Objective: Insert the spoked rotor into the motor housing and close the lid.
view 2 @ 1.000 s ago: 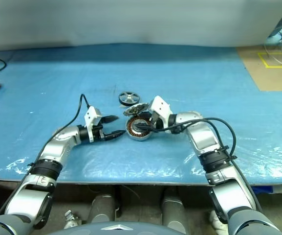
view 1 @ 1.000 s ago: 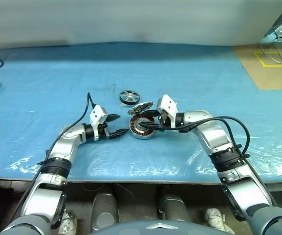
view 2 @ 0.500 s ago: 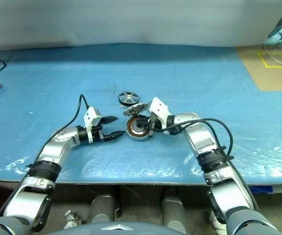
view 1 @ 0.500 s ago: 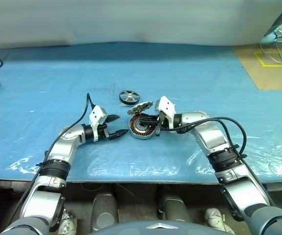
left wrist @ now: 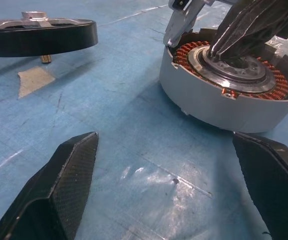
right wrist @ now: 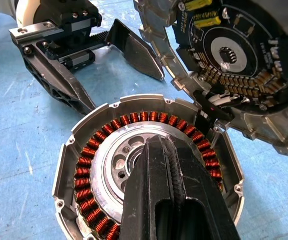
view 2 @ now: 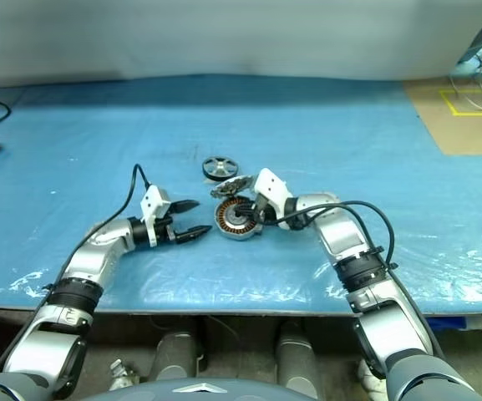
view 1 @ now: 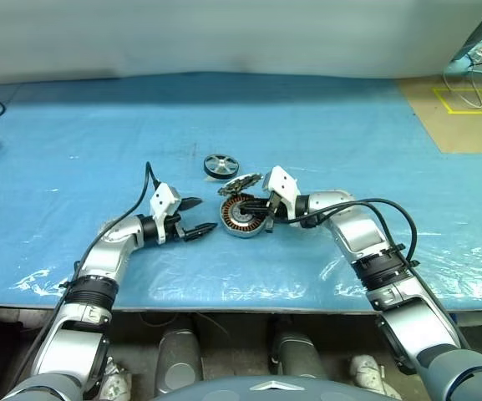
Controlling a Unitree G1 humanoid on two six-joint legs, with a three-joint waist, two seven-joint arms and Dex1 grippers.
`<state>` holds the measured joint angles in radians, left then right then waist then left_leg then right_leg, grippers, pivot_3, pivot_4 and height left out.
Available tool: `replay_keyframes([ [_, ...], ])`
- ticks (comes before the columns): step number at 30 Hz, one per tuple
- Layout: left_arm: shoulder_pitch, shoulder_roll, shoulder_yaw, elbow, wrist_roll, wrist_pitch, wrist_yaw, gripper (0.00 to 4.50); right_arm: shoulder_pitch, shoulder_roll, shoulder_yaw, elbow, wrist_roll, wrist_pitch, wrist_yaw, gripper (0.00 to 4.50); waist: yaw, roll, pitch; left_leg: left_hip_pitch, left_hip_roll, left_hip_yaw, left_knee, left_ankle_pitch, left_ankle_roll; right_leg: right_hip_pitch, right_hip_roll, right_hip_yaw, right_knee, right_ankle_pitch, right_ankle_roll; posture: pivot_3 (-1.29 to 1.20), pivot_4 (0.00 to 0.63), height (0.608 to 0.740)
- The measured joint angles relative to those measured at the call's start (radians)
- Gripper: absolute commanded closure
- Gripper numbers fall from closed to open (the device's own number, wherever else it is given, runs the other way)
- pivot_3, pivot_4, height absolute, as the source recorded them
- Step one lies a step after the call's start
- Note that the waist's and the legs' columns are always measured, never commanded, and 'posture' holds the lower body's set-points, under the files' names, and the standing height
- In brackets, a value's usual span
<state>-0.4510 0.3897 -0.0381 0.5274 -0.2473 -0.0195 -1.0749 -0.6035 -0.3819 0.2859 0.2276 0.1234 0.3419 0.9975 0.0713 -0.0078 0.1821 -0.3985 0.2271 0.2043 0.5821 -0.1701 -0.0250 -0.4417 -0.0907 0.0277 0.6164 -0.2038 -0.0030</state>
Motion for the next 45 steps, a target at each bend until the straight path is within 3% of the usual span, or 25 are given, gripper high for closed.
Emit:
replay_keyframes([
  [11,-0.027,-0.004,0.005,0.102,0.003,-0.103,-0.025,0.00,0.010,-0.011,-0.004,-0.025,0.002,0.022,0.007,4.47,0.000,0.000,0.000,0.004,0.000,0.000,-0.001,0.000,0.000,0.002,0.000,0.001,0.000,0.000,0.000,0.00,0.150,0.740],
  [24,-0.011,-0.004,0.005,0.039,0.003,-0.037,-0.007,0.00,0.001,-0.003,-0.023,-0.076,0.041,0.063,0.011,4.47,0.000,0.000,0.000,0.003,0.000,0.000,-0.002,0.000,0.000,0.002,0.000,0.001,0.000,0.000,0.000,0.00,0.150,0.740],
  [45,-0.008,-0.007,0.005,0.035,0.004,-0.033,-0.001,0.00,0.003,-0.040,0.047,-0.031,-0.063,-0.047,-0.013,4.47,0.000,-0.001,-0.001,0.007,-0.001,0.000,-0.003,0.000,0.000,0.005,0.000,0.001,-0.002,0.000,0.001,0.00,0.150,0.740],
])
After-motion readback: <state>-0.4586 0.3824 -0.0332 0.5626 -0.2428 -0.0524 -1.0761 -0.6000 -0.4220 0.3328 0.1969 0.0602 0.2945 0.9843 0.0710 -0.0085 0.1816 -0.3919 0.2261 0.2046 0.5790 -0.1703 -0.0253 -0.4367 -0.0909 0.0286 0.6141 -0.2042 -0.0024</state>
